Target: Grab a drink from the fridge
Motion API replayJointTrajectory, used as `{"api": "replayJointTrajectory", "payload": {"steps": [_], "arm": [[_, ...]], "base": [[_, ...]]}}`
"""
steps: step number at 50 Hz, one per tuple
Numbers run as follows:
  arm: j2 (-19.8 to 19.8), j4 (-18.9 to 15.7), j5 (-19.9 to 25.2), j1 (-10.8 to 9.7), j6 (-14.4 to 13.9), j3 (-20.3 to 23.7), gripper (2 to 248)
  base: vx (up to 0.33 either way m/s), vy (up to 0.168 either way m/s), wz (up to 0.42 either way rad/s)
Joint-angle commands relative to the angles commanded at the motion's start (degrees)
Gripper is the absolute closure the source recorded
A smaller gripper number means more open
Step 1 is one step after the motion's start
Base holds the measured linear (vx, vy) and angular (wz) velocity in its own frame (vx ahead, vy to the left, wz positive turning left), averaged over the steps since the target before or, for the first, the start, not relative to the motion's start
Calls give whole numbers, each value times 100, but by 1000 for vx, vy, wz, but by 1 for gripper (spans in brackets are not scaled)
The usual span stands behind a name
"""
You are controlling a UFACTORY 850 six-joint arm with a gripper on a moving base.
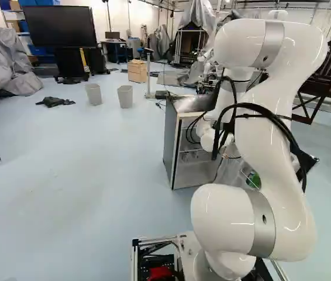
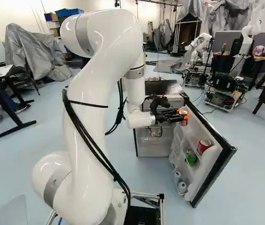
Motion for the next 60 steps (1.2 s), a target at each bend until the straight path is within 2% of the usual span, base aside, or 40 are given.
{"api": "replayJointTrajectory", "payload": {"steps": [41,60], "arm": [[475,-950,79,241,0,722,153],[725,-1680,79,350,0,1086,153]], "base": [[0,0,0],[0,0,0]]}}
